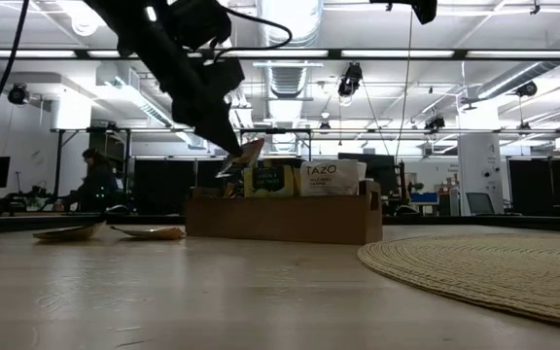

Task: Pick & Place Tea
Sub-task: Put the orange tea bag into the left section of the wooden organizer

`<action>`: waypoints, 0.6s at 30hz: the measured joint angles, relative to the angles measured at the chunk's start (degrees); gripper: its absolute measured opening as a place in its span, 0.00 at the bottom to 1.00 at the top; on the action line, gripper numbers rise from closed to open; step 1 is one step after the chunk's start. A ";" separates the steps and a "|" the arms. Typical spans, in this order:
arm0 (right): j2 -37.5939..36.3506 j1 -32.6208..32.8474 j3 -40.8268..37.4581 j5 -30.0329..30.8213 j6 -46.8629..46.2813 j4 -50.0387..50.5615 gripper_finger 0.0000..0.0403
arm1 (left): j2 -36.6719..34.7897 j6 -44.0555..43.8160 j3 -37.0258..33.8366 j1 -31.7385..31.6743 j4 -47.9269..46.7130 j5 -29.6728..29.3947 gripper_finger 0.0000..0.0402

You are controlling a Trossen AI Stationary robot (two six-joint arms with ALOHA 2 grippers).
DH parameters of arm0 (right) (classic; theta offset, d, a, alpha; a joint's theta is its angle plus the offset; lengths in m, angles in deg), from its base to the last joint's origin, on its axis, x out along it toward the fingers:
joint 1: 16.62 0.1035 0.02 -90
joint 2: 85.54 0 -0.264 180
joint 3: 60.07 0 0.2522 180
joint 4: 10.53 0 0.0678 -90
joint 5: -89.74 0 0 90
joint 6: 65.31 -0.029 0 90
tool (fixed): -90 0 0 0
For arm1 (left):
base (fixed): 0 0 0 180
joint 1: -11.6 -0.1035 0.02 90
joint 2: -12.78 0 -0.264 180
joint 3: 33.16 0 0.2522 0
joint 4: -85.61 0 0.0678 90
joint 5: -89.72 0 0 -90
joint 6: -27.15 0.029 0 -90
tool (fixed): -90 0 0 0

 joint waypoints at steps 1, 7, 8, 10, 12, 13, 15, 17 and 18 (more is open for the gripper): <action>0.00 0.01 0.00 0.00 -0.01 0.00 0.42 | 0.00 -0.10 -0.70 0.13 0.47 -0.02 0.00; 0.00 0.00 0.00 0.00 0.18 0.00 0.42 | 0.00 -0.94 -3.31 0.30 2.71 0.00 0.00; 0.00 0.02 0.00 0.00 0.32 0.00 0.42 | 0.00 -0.92 -3.69 0.30 3.26 0.00 0.00; 0.00 0.01 0.00 0.00 0.34 0.00 0.42 | 0.00 -0.80 -4.41 0.28 4.44 0.36 0.00; 0.00 0.00 0.00 0.00 0.35 0.00 0.42 | 0.00 -0.79 -4.91 0.28 4.95 0.60 0.00; 0.00 0.00 0.00 0.00 0.35 -0.01 0.42 | 0.00 -0.77 -4.91 0.28 5.14 0.76 0.00; 0.00 0.00 0.00 0.00 0.35 0.00 0.42 | 0.00 -0.76 -4.91 0.28 5.80 0.79 0.00; 0.00 0.01 0.00 0.01 0.35 0.00 0.42 | 0.02 -0.74 -4.95 0.28 6.56 0.95 0.01; 0.00 0.02 0.00 0.00 0.35 0.00 0.42 | 0.02 -0.74 -4.95 0.28 7.04 1.30 0.01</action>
